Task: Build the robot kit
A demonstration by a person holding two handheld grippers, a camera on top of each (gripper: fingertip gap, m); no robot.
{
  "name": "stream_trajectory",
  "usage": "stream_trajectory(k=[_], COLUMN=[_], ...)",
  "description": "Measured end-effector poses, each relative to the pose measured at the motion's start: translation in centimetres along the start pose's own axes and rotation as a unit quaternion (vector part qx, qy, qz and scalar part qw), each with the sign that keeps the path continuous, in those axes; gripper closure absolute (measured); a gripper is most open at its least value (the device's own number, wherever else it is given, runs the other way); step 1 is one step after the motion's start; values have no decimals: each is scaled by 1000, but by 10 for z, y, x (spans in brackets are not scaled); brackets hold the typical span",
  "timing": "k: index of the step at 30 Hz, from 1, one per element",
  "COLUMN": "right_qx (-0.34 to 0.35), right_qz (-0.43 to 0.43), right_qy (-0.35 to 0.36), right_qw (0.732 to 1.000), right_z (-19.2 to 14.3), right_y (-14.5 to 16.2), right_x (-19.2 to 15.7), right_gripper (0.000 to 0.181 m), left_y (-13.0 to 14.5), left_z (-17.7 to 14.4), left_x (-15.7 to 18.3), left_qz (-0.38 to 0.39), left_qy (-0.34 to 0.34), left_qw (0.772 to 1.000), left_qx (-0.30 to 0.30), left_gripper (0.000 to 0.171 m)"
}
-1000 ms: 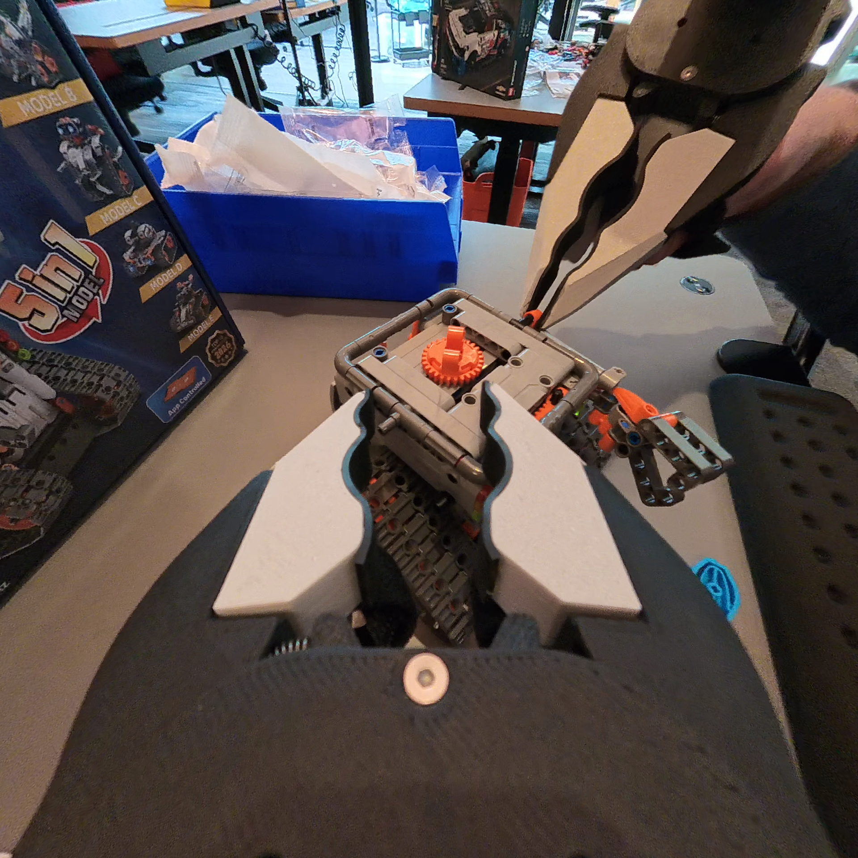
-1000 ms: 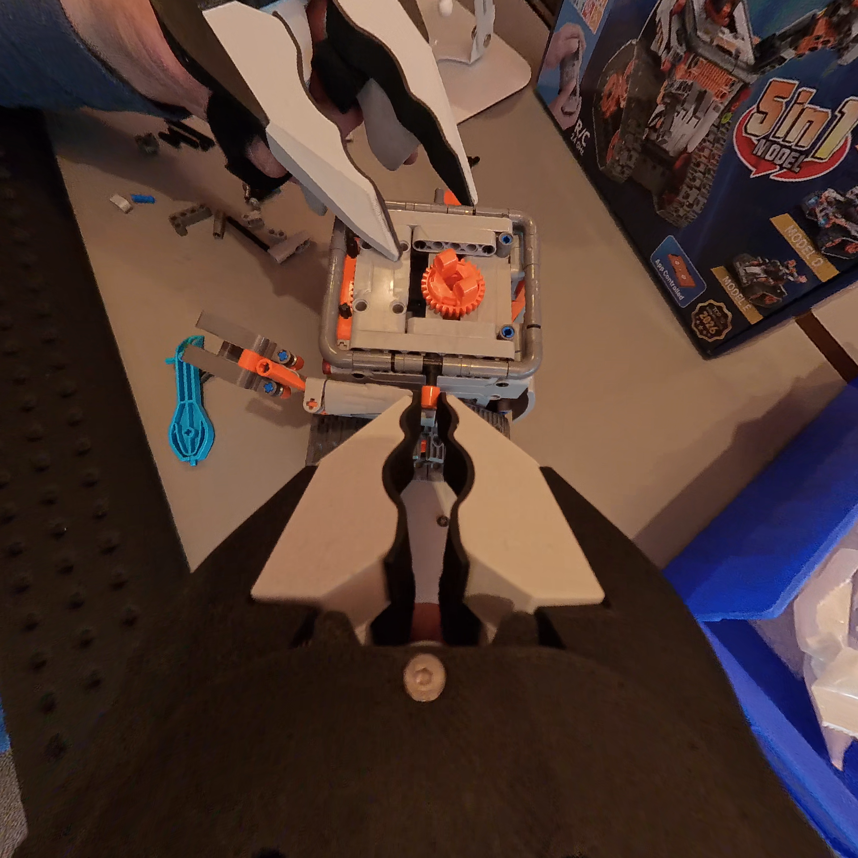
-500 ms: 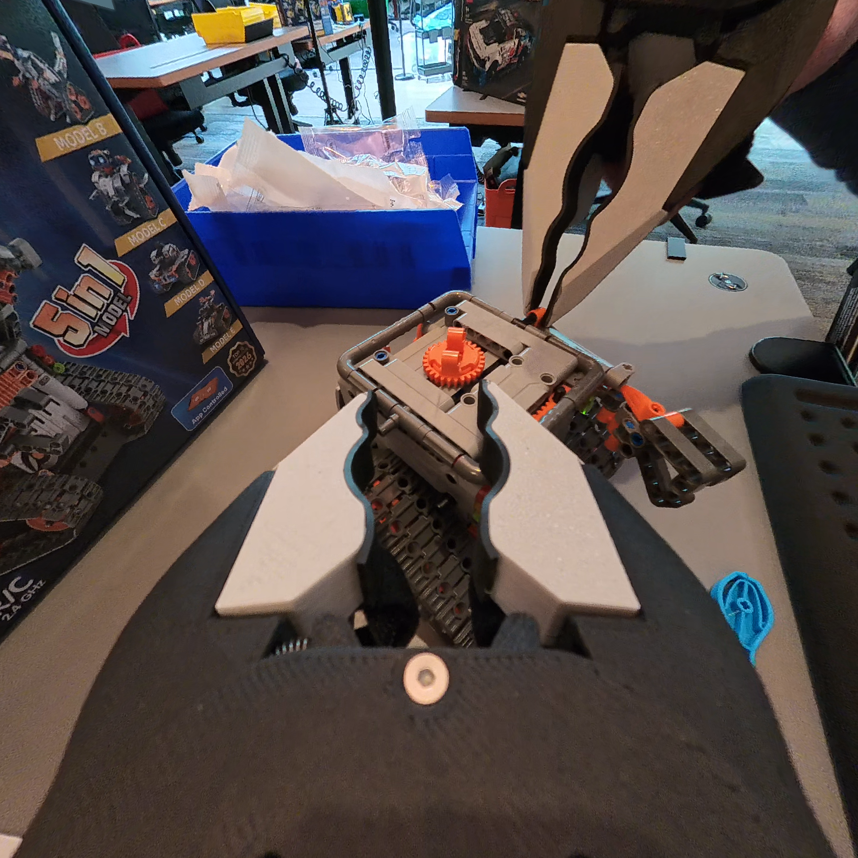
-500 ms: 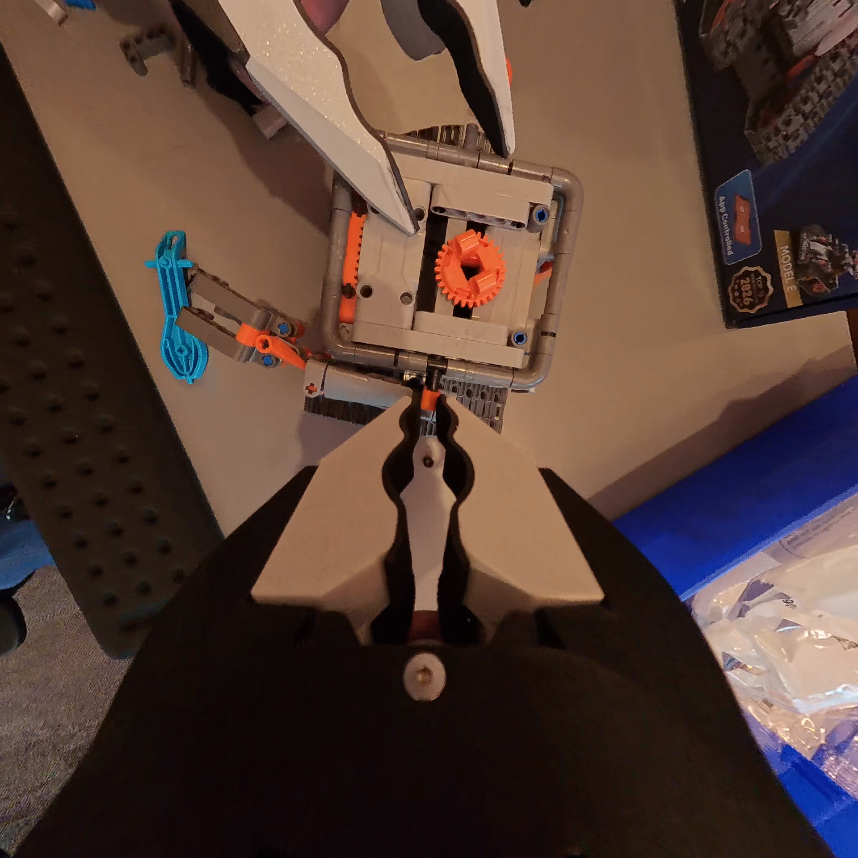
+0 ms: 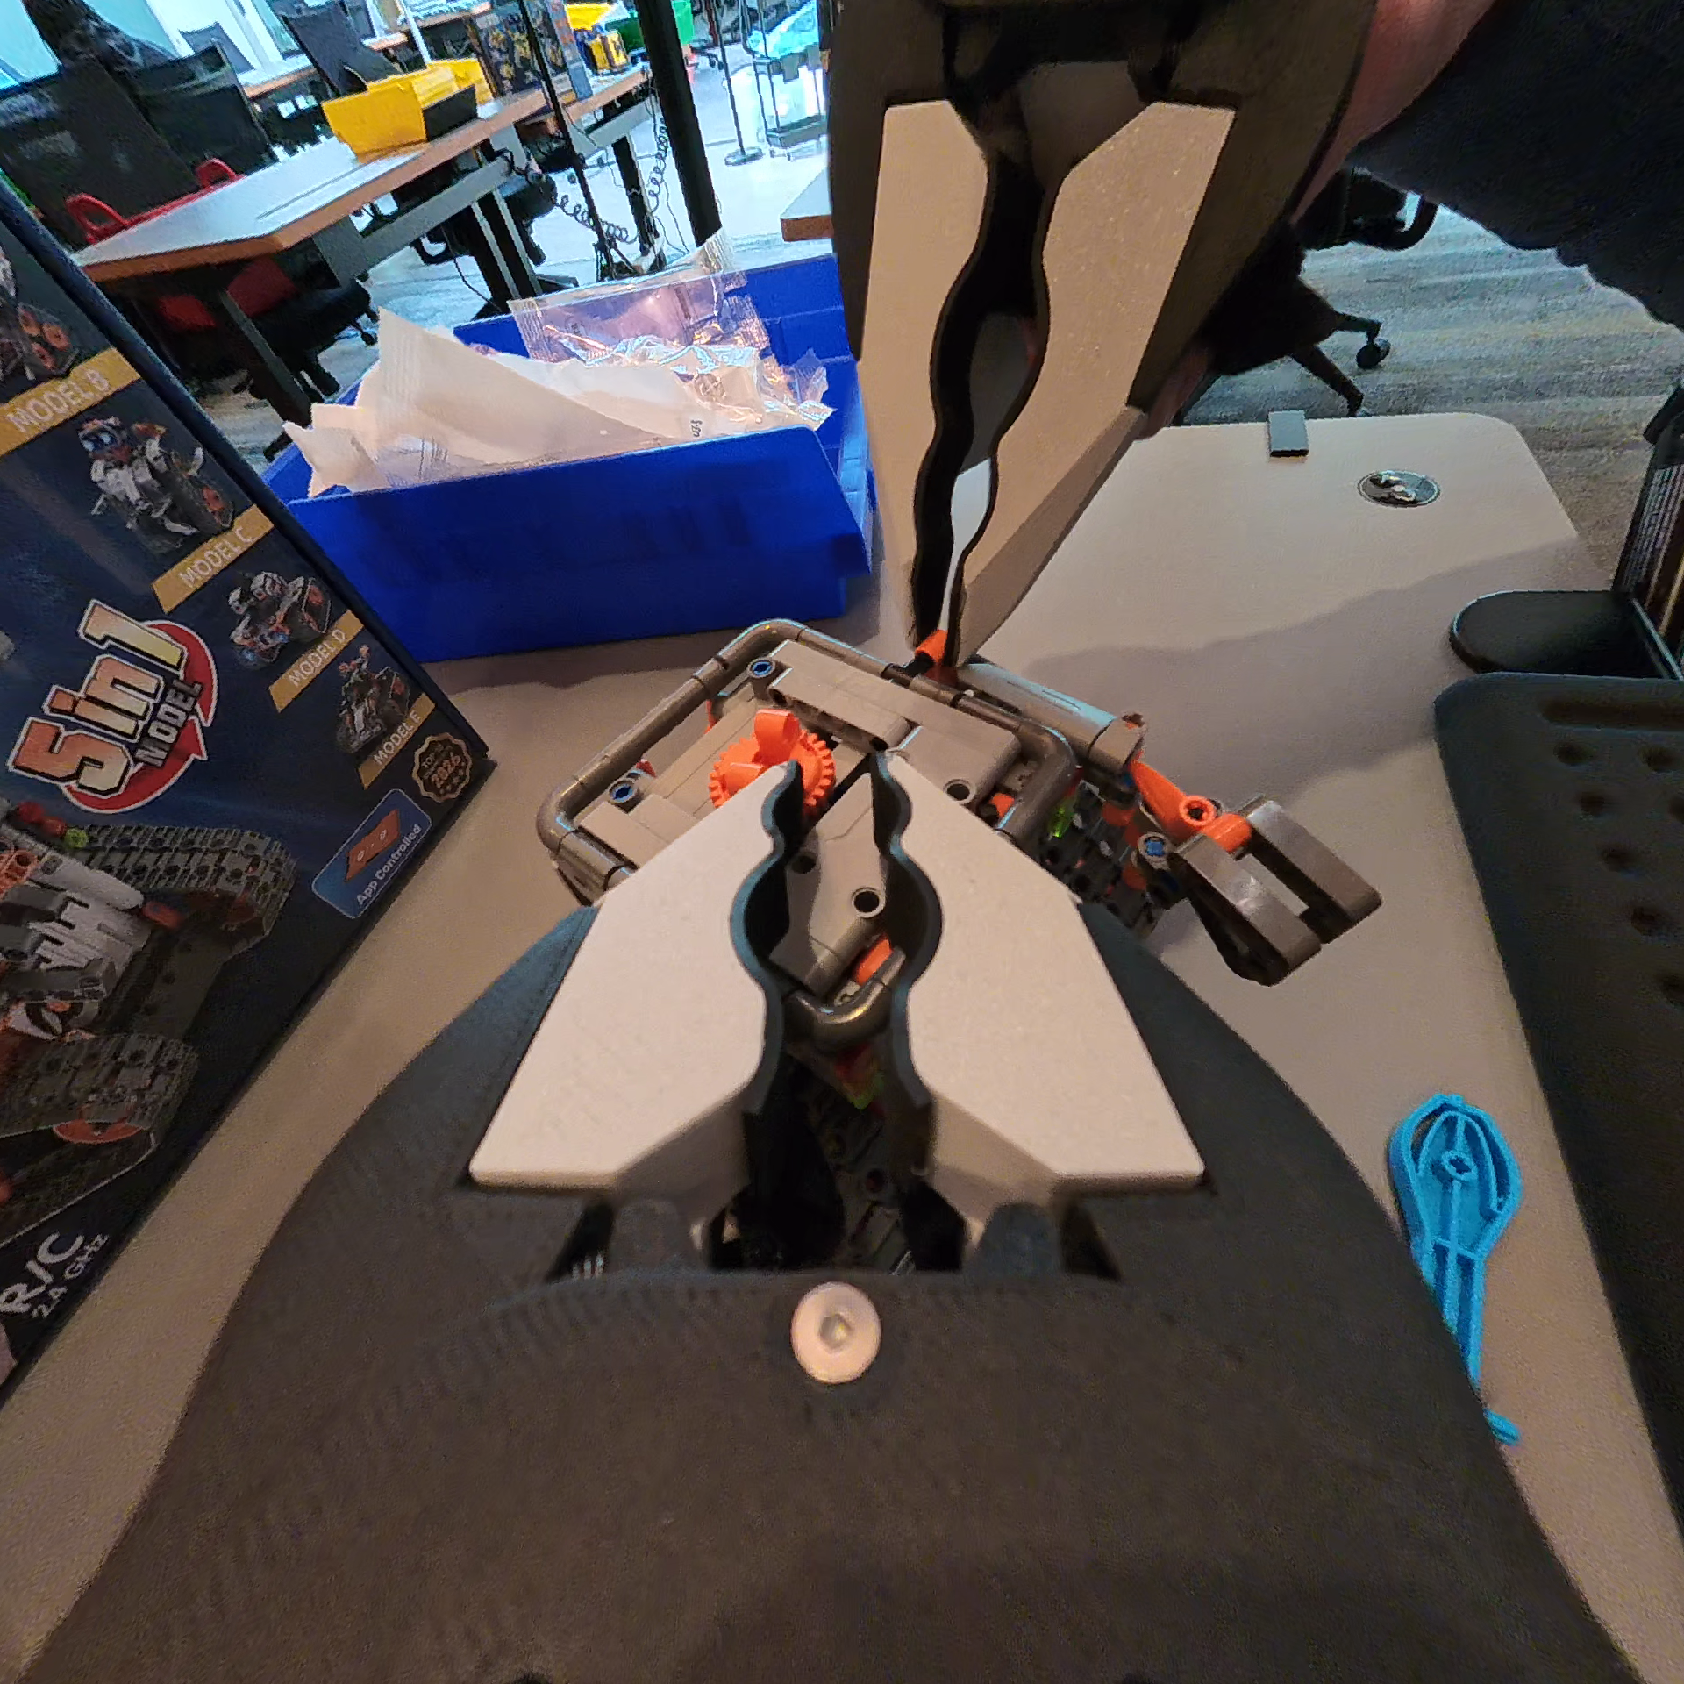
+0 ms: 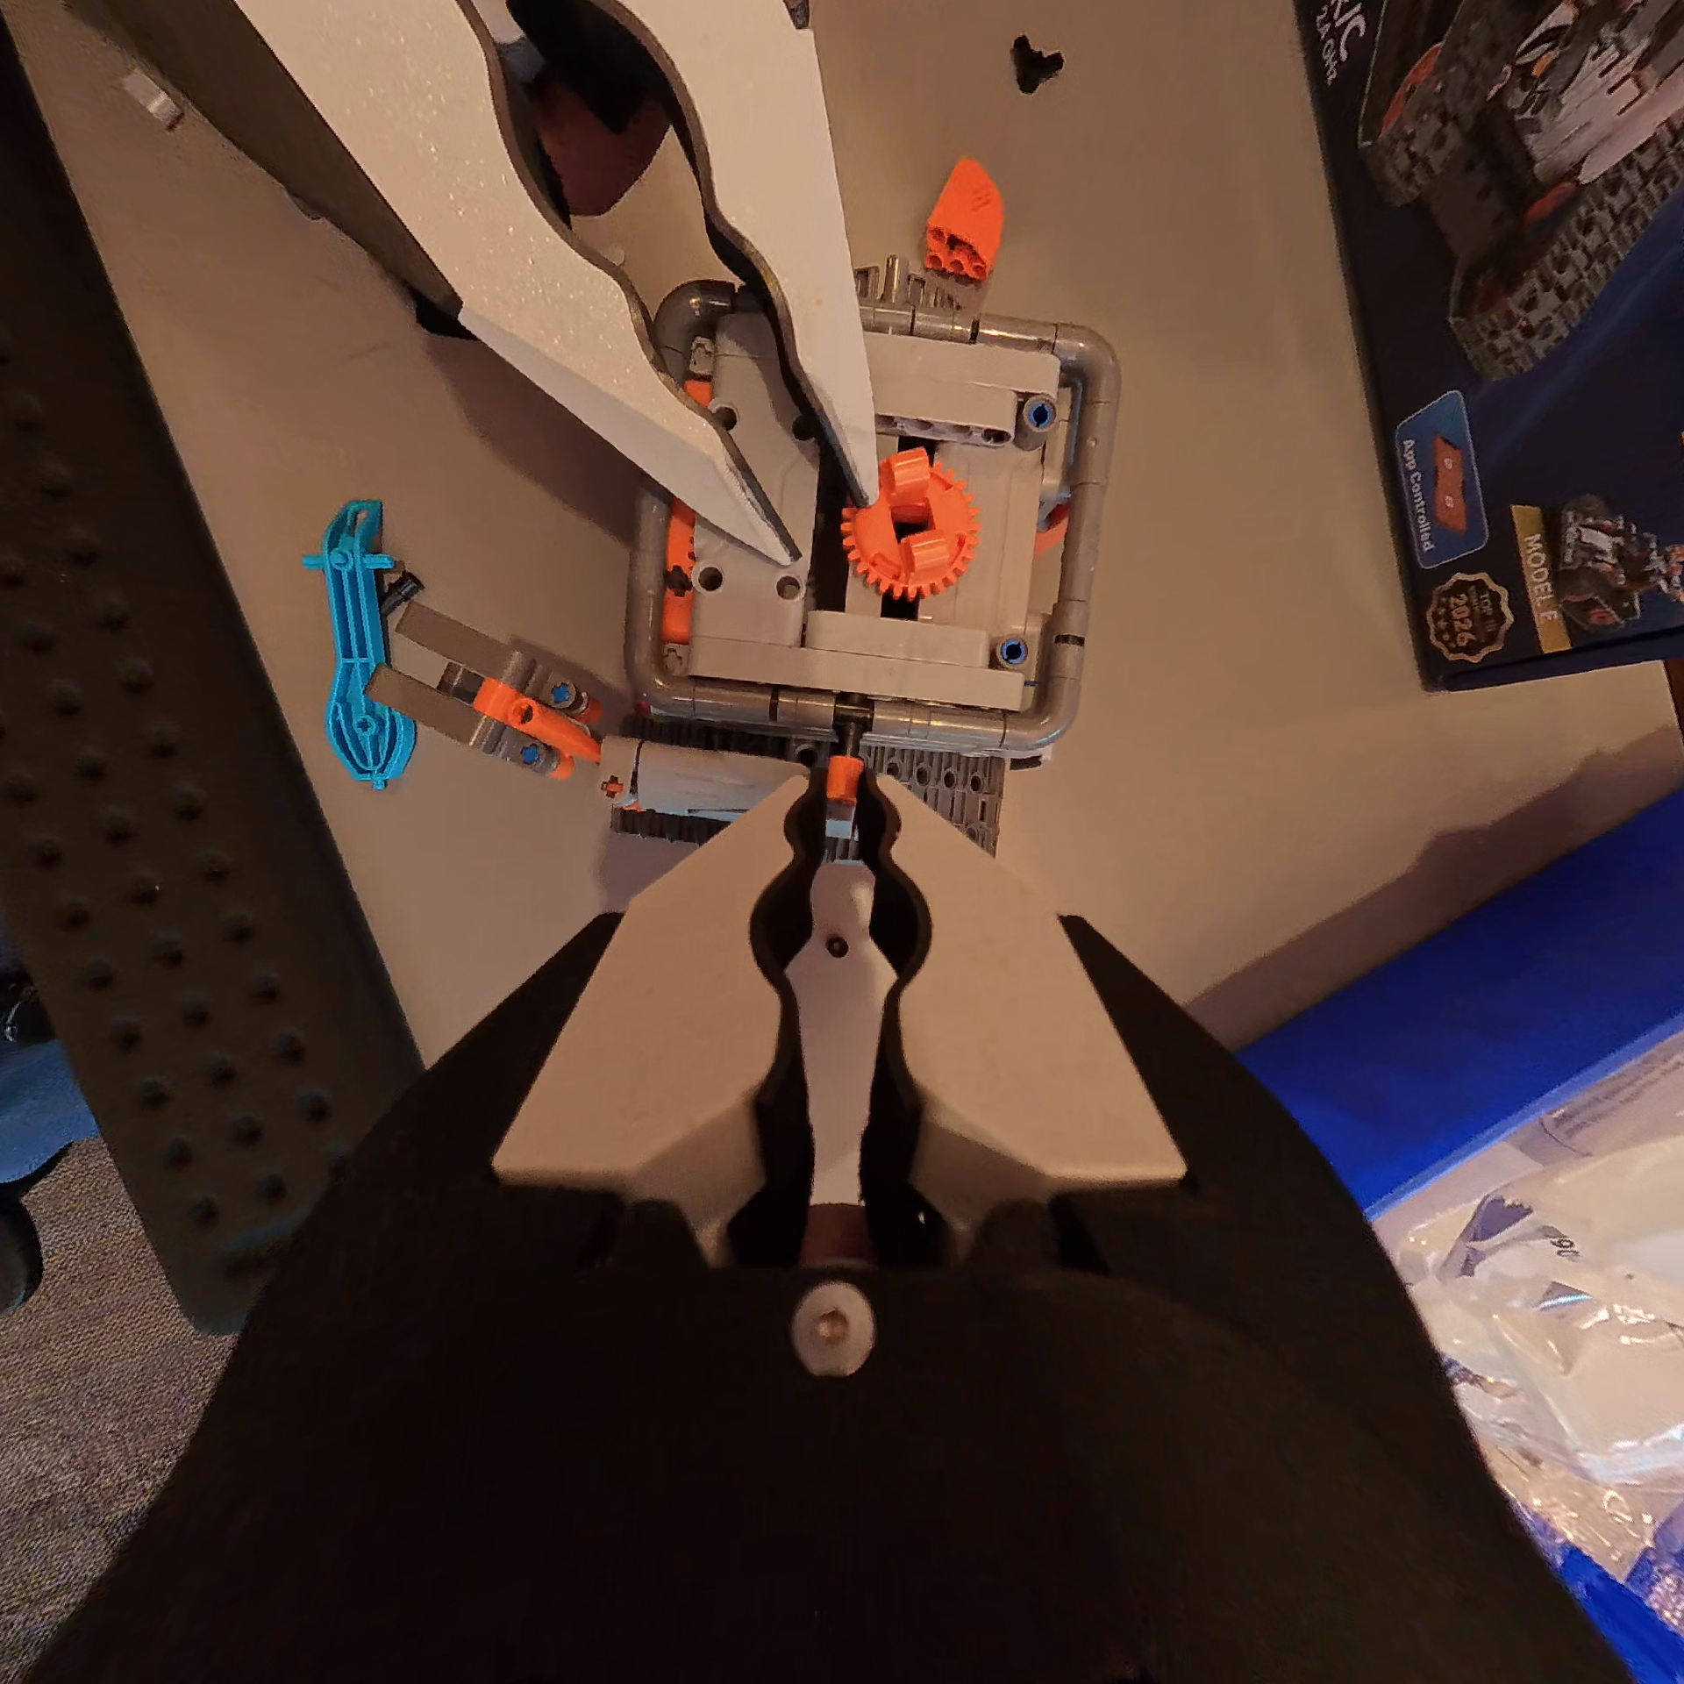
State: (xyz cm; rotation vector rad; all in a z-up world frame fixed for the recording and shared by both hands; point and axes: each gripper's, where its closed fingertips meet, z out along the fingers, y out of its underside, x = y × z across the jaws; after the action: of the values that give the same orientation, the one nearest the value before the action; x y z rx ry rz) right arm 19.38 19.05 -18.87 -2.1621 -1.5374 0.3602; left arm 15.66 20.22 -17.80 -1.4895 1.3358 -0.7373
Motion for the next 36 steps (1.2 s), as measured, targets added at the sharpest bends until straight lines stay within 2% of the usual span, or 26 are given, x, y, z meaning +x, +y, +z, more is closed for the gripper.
stream_trajectory(k=[2, 6, 11, 14, 15, 20, 23, 25, 30, 33, 36], right_qx=[5, 58, 70, 100, 114, 184, 205, 218, 235, 250, 275], right_qz=[3, 24, 30, 50, 54, 82, 95, 91, 68, 54, 49], right_qy=[-5, -32, -17, -19, -13, 17, 17, 13, 34, 45, 43], right_qw=[1000, 997, 997, 994, 992, 979, 974, 972, 969, 966, 959], right_z=[0, 4, 4, 0, -3, -15, -9, -6, -4, -8, -13], right_y=[-1, -6, -7, -7, -6, 8, 19, 20, 17, 12, 3], right_x=[1, 1, 4, 5, 5, 7, 1, -8, -34, -52, -72], right_gripper=[178, 179, 178, 174, 161, 161, 154, 148, 137, 141, 148], left_y=[0, 1, 2, 0, -2, -18, -4, 6, 27, 26, 10], left_z=[0, 0, 0, -1, -4, -35, -45, -46, -38, -37, -47], left_x=[-1, 0, -2, -1, 0, -11, -20, -20, -26, -27, -6], left_qz=[2, 0, -6, -6, -3, -5, -26, -45, -52, 3, 76], left_qy=[-3, 0, 0, 6, 13, 29, 61, 84, 94, 53, 44], left_qw=[1000, 1000, 1000, 1000, 1000, 999, 998, 995, 994, 998, 995], left_qx=[0, 5, 6, 7, 9, 19, -8, -21, -33, -44, -40], left_gripper=[159, 159, 160, 161, 145, 131, 122, 110, 99, 93, 98])
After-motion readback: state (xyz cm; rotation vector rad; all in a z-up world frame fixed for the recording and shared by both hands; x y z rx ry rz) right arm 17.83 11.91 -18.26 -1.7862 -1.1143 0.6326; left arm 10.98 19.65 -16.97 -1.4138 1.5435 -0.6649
